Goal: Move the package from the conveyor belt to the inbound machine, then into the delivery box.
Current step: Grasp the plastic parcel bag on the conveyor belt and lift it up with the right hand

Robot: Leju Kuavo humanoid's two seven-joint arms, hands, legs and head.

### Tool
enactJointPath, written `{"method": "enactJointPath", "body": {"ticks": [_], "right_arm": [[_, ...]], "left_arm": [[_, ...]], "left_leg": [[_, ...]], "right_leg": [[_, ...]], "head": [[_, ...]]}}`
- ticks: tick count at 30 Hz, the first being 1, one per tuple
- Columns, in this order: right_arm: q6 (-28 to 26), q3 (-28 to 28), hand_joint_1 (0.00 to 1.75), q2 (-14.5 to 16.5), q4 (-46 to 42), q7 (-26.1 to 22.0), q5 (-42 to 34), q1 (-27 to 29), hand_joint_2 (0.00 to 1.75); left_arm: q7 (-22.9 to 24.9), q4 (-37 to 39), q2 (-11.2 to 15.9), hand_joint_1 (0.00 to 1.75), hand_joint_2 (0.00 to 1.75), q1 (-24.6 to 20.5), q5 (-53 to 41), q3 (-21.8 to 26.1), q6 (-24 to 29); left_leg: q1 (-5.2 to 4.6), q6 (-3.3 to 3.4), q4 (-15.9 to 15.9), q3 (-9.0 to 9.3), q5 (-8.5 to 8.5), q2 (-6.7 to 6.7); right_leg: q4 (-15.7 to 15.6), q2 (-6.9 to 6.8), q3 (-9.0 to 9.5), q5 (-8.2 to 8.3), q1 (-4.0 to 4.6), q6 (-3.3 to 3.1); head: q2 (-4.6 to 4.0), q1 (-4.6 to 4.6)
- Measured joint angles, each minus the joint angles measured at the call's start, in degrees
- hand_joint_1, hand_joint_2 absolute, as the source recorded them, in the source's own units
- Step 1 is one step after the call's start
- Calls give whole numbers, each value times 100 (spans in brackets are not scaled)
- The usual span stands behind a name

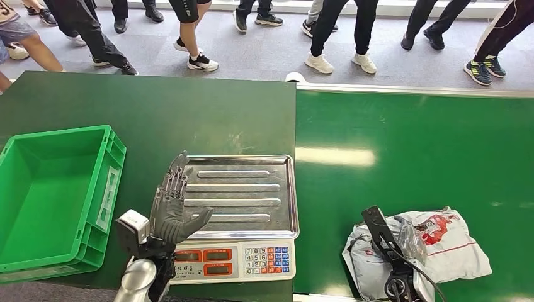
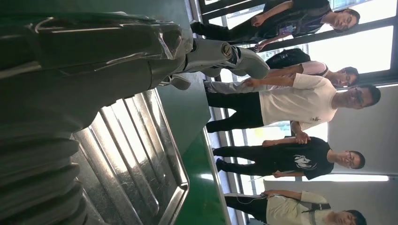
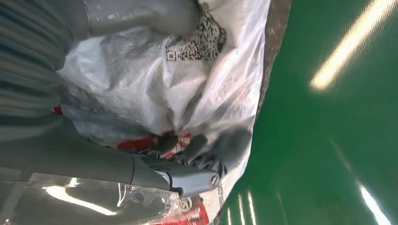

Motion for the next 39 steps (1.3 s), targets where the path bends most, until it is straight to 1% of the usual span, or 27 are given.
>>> {"method": "enactJointPath", "body": {"ticks": [18,21,23,26,31,34,37,39], "right_arm": [[75,28,175,-157,310,-340,-179,-201,175],[62,52,175,-167,344,-486,-294,-212,175],[-18,68,175,-173,363,-696,-431,-218,175],[-205,80,175,-172,372,-1146,-688,-213,175],[-458,98,175,-143,334,-1675,-980,-191,175],[-777,108,175,-103,86,-2248,-1275,-113,175],[-1005,110,175,-66,-227,-2739,-1596,-32,175],[-1161,114,175,-36,-464,-3152,-1858,44,175]], "left_arm": [[-68,92,21,0,175,7,58,-9,14],[-81,93,21,0,175,8,65,-8,23],[-92,92,21,0,175,13,67,-5,40],[-110,68,21,0,175,50,73,3,70],[-153,22,21,0,175,111,73,14,87],[-216,-9,20,0,175,134,74,22,94],[-282,-20,15,0,175,138,105,36,107],[-347,-22,10,0,175,136,161,52,164]], "left_leg": [[1,0,0,10,0,0],[1,0,0,9,0,0],[1,0,0,9,0,0],[1,0,-1,7,0,2],[1,0,0,2,0,0],[1,0,-1,-3,0,0],[1,0,0,-5,0,0],[1,0,0,-6,0,0]], "right_leg": [[0,1,8,0,2,0],[0,1,8,0,2,0],[1,2,8,0,2,0],[1,3,6,1,2,0],[2,2,2,1,2,0],[3,2,-3,0,2,0],[2,2,-6,0,1,0],[2,2,-7,0,1,0]], "head": [[0,1],[0,1],[0,0],[0,-1],[0,-1],[0,-1],[0,0],[0,0]]}}
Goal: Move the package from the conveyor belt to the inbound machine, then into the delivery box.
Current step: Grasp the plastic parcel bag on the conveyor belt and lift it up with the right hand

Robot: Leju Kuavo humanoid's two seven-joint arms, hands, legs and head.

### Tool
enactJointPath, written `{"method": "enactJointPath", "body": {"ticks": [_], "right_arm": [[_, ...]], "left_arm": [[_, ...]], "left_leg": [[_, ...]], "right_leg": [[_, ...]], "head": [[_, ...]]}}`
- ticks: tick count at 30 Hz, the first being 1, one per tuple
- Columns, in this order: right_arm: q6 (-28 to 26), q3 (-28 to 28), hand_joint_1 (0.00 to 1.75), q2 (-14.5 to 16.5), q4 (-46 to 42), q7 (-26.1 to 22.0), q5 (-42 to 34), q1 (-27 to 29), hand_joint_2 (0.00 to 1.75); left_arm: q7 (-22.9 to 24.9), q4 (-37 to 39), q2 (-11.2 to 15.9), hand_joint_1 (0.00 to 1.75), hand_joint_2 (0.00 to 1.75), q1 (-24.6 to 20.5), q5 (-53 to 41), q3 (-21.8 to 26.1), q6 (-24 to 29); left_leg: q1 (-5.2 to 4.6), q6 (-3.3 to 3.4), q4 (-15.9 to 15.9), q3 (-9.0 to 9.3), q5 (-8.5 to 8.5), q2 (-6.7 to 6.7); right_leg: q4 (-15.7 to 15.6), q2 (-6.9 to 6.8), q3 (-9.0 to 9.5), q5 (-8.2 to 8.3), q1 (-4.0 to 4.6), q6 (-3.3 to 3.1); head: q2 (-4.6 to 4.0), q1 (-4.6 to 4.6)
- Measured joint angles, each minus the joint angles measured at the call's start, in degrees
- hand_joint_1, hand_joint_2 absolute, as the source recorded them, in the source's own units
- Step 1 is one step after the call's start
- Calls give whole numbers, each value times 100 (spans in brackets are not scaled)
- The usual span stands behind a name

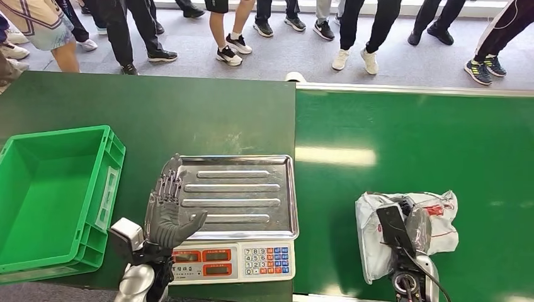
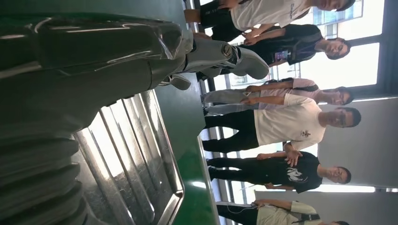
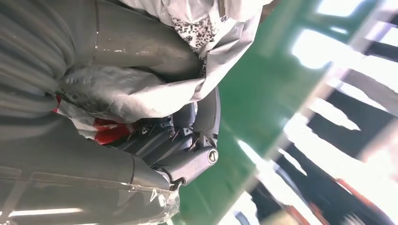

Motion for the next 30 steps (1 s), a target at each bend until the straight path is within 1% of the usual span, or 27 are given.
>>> {"method": "enactJointPath", "body": {"ticks": [2,4,10,14,18,22,30], "right_arm": [[-151,11,175,31,-253,-396,-206,82,175],[-268,29,175,58,-485,-673,-323,154,175],[-408,80,175,114,-892,-955,-418,270,175],[-691,172,175,122,-1156,-1283,-441,302,175],[-971,291,175,120,-1465,-1448,-498,299,175],[-1089,434,175,111,-1717,-1546,-498,255,175],[-1105,763,175,72,-1888,-1607,-374,32,175]], "left_arm": [[-42,-23,-3,0,175,-2,88,17,114],[-57,-73,-8,0,175,-4,184,31,207],[-62,-190,-20,0,175,-7,331,51,263],[-61,-371,-44,0,175,-5,548,95,352],[-62,-636,-105,0,175,10,607,192,616],[-62,-959,-143,0,175,55,530,252,903],[-62,-1200,-160,0,175,78,501,265,937]], "left_leg": [[0,0,0,0,0,0],[0,0,0,0,0,0],[0,0,0,1,0,0],[0,0,0,0,0,0],[0,0,0,-1,0,0],[0,0,-1,-1,0,0],[0,0,0,2,1,0]], "right_leg": [[0,0,0,0,0,0],[0,0,0,0,0,0],[0,0,1,0,0,0],[0,0,0,0,0,0],[1,0,0,0,0,0],[1,0,0,0,0,0],[1,-1,3,0,0,0]], "head": [[0,-1],[0,-1],[0,-1],[0,-1],[0,-1],[0,0],[0,0]]}}
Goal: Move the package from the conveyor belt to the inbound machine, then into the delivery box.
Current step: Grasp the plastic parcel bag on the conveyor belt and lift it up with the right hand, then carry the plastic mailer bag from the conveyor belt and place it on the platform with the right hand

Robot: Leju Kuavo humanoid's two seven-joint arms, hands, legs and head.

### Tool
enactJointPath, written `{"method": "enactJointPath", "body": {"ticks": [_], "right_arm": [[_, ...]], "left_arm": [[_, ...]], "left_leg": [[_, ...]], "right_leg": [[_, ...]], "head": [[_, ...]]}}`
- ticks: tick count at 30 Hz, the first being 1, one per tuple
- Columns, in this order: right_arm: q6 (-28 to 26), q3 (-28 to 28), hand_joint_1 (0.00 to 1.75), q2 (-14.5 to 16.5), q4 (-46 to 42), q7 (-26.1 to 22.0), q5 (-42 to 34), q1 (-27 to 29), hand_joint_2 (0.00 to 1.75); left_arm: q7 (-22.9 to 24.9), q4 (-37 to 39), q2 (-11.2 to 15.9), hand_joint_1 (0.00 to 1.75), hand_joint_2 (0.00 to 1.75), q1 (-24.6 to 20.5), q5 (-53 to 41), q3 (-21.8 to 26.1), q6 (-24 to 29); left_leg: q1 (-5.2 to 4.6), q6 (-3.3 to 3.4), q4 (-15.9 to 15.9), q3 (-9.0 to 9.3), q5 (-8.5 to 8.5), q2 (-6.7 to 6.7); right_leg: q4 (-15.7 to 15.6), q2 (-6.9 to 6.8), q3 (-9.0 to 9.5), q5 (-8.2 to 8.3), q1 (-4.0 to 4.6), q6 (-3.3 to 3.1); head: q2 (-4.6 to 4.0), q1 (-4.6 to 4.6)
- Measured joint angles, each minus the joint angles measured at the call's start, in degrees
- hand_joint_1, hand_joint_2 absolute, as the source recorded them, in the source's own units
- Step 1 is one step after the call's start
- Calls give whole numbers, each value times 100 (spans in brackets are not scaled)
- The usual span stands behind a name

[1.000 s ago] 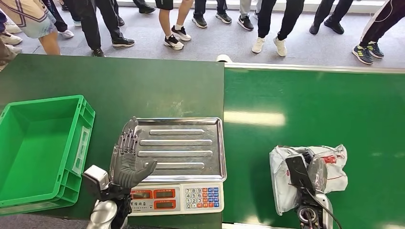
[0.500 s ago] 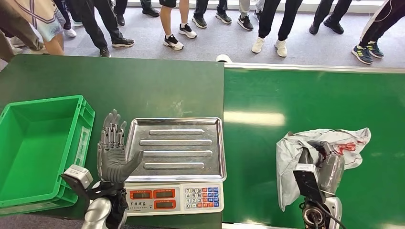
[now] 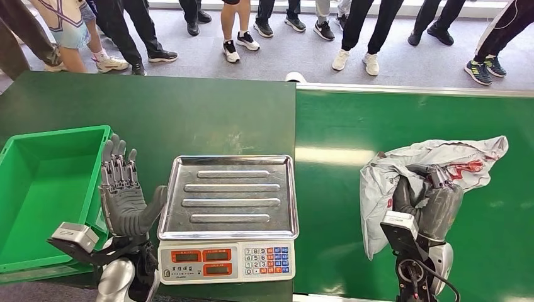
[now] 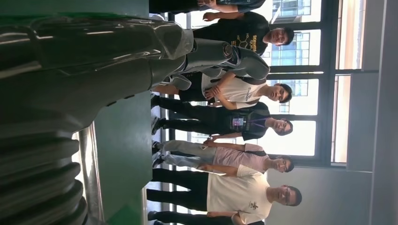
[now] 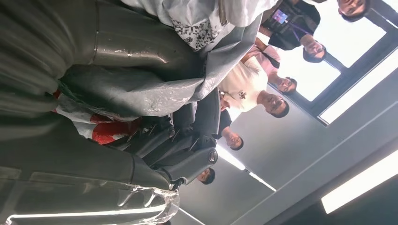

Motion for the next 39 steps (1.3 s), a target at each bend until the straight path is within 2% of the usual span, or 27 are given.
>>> {"method": "enactJointPath", "body": {"ticks": [6,15,27,31,39], "right_arm": [[50,129,175,-23,-27,0,72,-95,175],[522,795,175,-141,108,52,592,-548,175],[1288,2341,175,-184,1218,92,1184,-1786,175],[1421,2763,175,-179,1553,101,1140,-1982,175],[2112,3556,175,-157,2257,101,920,-2181,175]], "left_arm": [[0,-31,0,0,175,5,1,-2,-21],[-1,-15,-31,0,175,-48,31,-66,-214],[1,188,-85,0,175,-333,116,-101,-313],[2,293,-98,0,175,-412,136,-150,-314],[1,586,-98,0,175,-623,204,-257,-305]], "left_leg": [[0,0,0,-3,0,1],[0,0,0,-2,1,2],[1,2,0,-3,6,2],[1,3,1,-6,5,2],[1,3,0,-6,5,0]], "right_leg": [[0,1,-3,0,0,0],[2,2,-2,1,0,0],[4,2,-4,2,2,-2],[4,2,-5,2,1,-2],[4,3,-7,2,2,-2]], "head": [[0,0],[0,-1],[0,0],[0,1],[0,-1]]}}
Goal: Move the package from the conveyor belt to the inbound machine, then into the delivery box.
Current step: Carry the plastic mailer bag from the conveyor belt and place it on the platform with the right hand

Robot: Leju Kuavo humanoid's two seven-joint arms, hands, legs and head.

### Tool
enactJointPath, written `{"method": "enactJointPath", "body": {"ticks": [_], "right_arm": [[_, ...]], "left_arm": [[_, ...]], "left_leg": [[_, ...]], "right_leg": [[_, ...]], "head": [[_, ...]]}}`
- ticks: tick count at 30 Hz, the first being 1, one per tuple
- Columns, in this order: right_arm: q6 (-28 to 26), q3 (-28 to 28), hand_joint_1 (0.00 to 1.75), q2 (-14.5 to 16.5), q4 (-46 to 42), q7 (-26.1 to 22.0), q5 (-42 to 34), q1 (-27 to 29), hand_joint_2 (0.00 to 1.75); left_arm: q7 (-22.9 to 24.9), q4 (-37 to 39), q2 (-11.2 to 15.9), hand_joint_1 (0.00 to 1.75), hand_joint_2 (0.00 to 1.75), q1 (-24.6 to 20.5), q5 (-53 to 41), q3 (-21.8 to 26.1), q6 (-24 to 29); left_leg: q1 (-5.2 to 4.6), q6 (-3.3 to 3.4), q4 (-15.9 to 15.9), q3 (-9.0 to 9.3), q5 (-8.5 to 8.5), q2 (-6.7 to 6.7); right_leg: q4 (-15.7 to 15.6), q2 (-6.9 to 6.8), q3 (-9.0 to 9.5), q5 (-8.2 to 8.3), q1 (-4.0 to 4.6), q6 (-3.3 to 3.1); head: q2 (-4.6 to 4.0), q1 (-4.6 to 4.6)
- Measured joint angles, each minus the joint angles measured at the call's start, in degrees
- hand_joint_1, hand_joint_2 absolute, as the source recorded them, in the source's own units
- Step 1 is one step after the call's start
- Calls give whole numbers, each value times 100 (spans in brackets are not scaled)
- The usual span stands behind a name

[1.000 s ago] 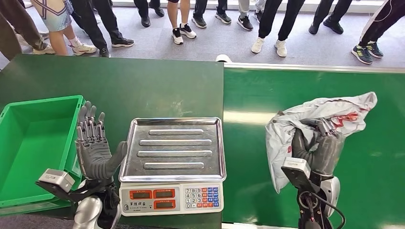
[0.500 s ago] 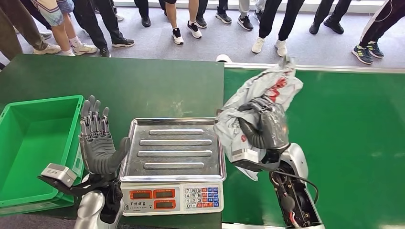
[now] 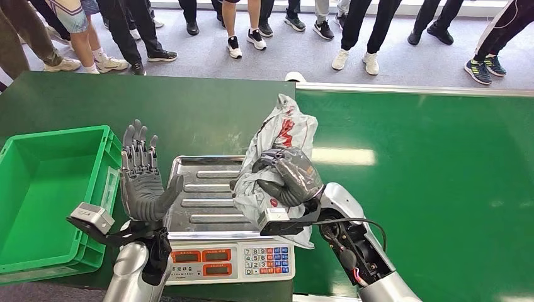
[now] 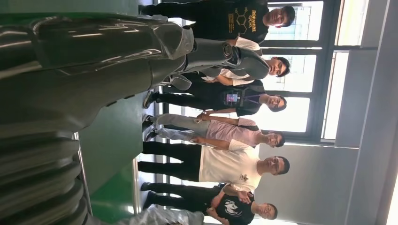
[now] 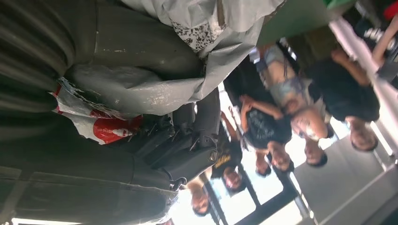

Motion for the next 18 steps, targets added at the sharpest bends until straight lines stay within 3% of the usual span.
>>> {"method": "enactJointPath", "body": {"ticks": [18], "right_arm": [[91,371,175,9,439,0,-28,-88,175]], "left_arm": [[0,222,2,0,175,-66,23,-64,-2]], "left_leg": [[0,0,0,0,0,0]], "right_leg": [[0,0,-1,0,0,0]], "head": [[0,1]]}}
